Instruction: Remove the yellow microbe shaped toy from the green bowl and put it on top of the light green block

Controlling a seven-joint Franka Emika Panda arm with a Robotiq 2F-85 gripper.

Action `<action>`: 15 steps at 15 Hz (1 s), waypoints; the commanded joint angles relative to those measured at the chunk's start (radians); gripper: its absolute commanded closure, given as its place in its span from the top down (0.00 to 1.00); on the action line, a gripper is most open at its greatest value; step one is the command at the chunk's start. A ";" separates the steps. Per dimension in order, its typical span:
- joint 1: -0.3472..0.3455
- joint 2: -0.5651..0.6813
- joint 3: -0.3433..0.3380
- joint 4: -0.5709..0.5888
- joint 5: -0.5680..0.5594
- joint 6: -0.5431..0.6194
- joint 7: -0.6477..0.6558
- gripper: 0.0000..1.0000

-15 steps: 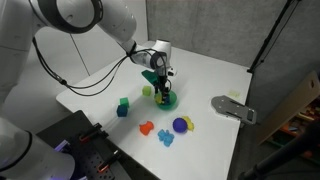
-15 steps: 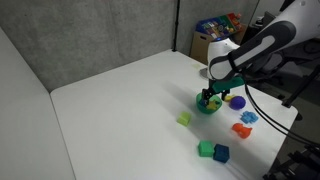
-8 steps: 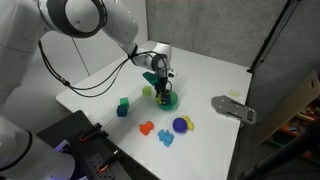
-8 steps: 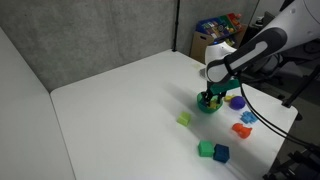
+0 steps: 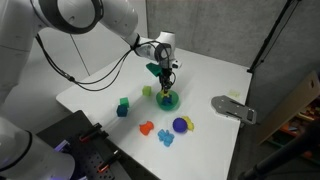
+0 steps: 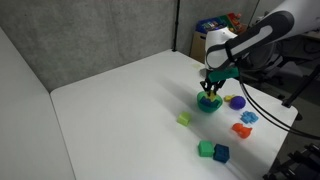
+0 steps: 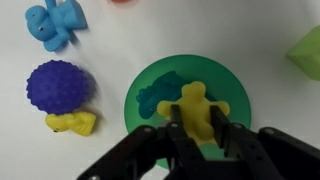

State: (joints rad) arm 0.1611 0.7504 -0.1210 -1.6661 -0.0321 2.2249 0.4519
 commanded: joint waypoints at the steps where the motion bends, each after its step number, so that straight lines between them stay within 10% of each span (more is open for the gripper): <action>1: -0.021 -0.073 0.017 0.027 0.030 -0.069 0.005 0.10; 15: 0.022 -0.105 0.160 0.078 0.152 -0.166 -0.004 0.07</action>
State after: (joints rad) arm 0.1814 0.6334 0.0152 -1.6132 0.0825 2.0940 0.4518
